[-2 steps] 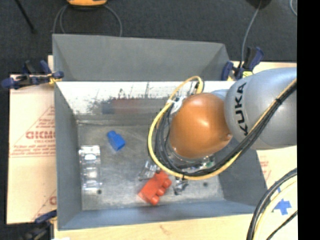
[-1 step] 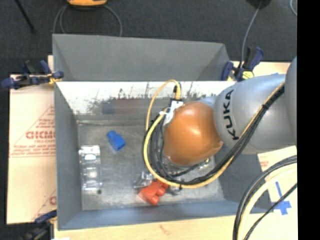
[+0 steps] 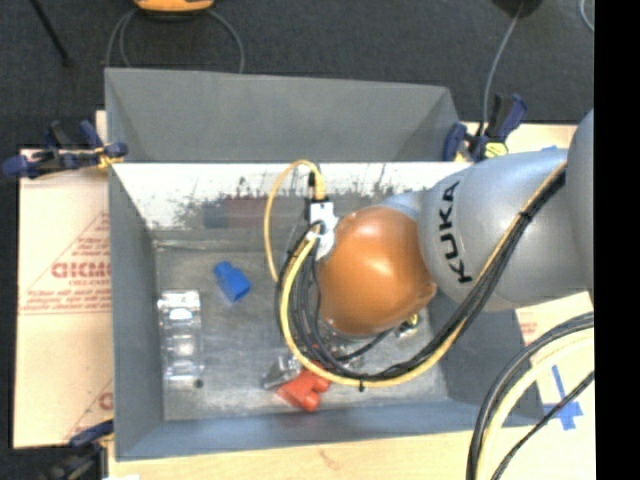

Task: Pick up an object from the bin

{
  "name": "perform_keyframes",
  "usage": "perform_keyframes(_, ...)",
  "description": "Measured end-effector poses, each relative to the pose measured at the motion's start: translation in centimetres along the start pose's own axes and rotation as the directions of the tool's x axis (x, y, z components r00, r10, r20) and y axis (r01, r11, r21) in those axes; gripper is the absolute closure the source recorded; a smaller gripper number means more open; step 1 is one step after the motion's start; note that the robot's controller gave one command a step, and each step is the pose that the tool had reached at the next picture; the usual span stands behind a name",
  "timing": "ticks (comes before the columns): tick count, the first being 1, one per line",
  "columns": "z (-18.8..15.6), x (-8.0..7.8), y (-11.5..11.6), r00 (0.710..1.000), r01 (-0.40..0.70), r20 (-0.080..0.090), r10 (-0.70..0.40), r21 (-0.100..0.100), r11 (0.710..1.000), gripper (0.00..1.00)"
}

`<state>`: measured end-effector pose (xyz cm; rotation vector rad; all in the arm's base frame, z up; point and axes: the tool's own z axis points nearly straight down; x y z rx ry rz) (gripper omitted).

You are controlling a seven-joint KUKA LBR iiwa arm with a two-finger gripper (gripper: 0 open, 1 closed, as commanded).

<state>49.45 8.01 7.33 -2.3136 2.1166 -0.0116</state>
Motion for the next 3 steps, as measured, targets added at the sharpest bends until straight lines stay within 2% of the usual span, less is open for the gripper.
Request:
perform_keyframes(1,-0.2,-0.1,-0.1,1.0,-0.001,0.002,0.001,0.002,1.0,1.0)
perform_keyframes(2,-6.4,-0.1,-0.4,1.0,-0.005,0.002,0.005,-0.002,1.0,1.0)
perform_keyframes(3,-10.7,0.0,-0.5,1.0,-0.008,0.003,0.008,-0.004,1.0,1.0)
